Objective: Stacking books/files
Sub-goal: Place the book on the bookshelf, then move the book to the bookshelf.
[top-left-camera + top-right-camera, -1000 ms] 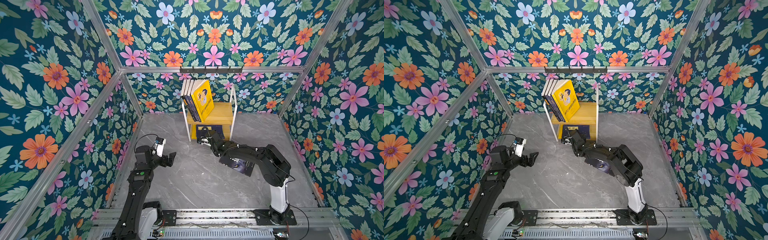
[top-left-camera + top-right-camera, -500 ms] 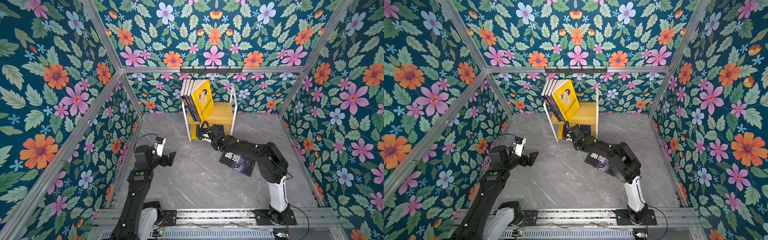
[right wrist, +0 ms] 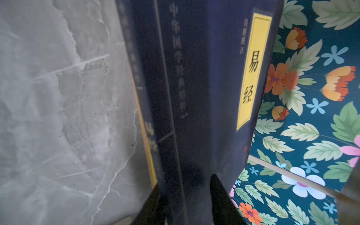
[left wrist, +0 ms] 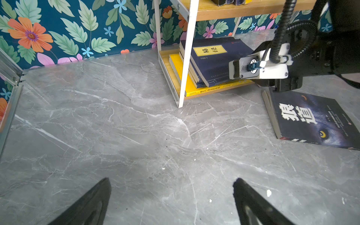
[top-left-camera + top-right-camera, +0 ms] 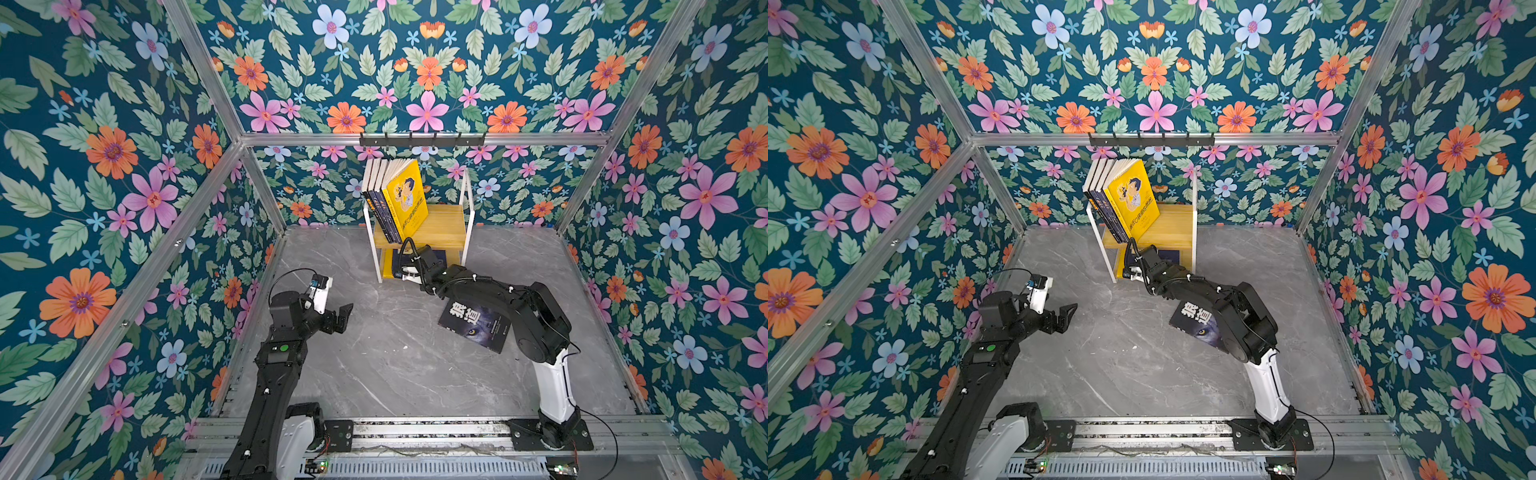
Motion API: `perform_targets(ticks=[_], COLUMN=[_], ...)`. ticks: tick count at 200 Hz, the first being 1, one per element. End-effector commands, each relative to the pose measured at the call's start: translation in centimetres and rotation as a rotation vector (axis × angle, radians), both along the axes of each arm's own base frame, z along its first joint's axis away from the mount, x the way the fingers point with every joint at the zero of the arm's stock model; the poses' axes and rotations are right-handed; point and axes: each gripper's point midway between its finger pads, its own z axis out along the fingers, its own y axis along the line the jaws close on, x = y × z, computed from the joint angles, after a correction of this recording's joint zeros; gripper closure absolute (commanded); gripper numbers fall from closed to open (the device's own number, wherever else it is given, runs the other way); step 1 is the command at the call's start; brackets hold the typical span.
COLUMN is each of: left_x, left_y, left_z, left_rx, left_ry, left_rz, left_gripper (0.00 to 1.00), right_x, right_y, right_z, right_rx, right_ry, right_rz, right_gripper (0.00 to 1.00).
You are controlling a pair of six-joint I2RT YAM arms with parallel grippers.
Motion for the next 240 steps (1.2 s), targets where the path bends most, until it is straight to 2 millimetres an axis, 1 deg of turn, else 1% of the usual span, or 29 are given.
perform_targets(ticks=[1, 7, 10, 16, 20, 32, 34, 36, 47, 61, 80, 99, 113, 132, 156, 191, 214, 240], left_x=[-0.2, -0.2, -0.2, -0.1, -0.1, 0.0, -0.1, -0.1, -0.3, -0.3, -0.2, -0.4, -0.4, -0.4, -0.5, -0.4, -0.3, -0.4], left_y=[-0.2, -0.2, -0.2, -0.1, -0.1, -0.1, -0.1, -0.1, -0.3, -0.3, -0.2, -0.3, -0.3, -0.2, -0.3, -0.2, -0.2, -0.1], left_z=[-0.1, 0.0, 0.0, 0.1, 0.2, 0.3, 0.2, 0.2, 0.1, 0.2, 0.3, 0.3, 0.5, 0.6, 0.7, 0.8, 0.7, 0.8], left_rx=[0.004, 0.002, 0.003, 0.004, 0.004, 0.005, 0.004, 0.004, 0.000, -0.002, 0.003, 0.001, 0.003, 0.005, -0.004, -0.007, -0.013, -0.012], left_ry=[-0.004, -0.005, -0.005, -0.007, -0.007, -0.011, -0.012, -0.011, -0.007, -0.009, -0.014, -0.014, -0.017, -0.022, -0.018, -0.016, -0.007, -0.011], left_rz=[-0.013, -0.014, -0.014, -0.012, -0.011, -0.007, -0.008, -0.010, -0.017, -0.021, -0.012, -0.021, -0.023, -0.021, -0.029, -0.021, -0.025, -0.021], left_gripper=[0.00, 0.00, 0.00, 0.00, 0.00, 0.00, 0.00, 0.00, 0.00, 0.00, 0.00, 0.00, 0.00, 0.00, 0.00, 0.00, 0.00, 0.00], right_x=[-1.1, -1.3, -1.5, -2.0, -2.3, -3.4, -3.6, -3.7, -4.7, -5.7, -7.2, -7.0, -7.1, -6.5, -5.1, -3.6, -3.0, -2.1], right_y=[-0.2, -0.3, -0.4, -0.5, -0.6, -0.8, -0.7, -0.8, -0.8, -1.0, -1.2, -1.6, -1.9, -1.9, -2.4, -2.7, -2.9, -2.8], right_z=[-0.1, 0.0, 0.1, 0.2, 0.4, 0.8, 0.9, 1.0, 1.3, 2.1, 2.5, 2.7, 2.2, 2.0, 1.9, 1.4, 0.9, 1.0], right_rx=[-0.001, -0.002, -0.002, 0.001, 0.007, 0.033, 0.037, 0.045, 0.078, 0.120, 0.150, 0.168, 0.158, 0.177, 0.208, 0.224, 0.217, 0.237], right_ry=[0.054, 0.064, 0.071, 0.088, 0.103, 0.145, 0.152, 0.158, 0.193, 0.233, 0.301, 0.318, 0.350, 0.366, 0.365, 0.350, 0.349, 0.323], right_rz=[0.005, 0.001, -0.001, -0.006, -0.007, -0.010, -0.009, -0.010, -0.004, -0.003, 0.027, 0.024, 0.028, 0.028, -0.014, -0.030, -0.048, -0.052], right_gripper=[0.53, 0.50, 0.47, 0.46, 0.39, 0.36, 0.26, 0.22, 0.19, 0.18, 0.19, 0.22, 0.24, 0.27, 0.31, 0.32, 0.33, 0.37])
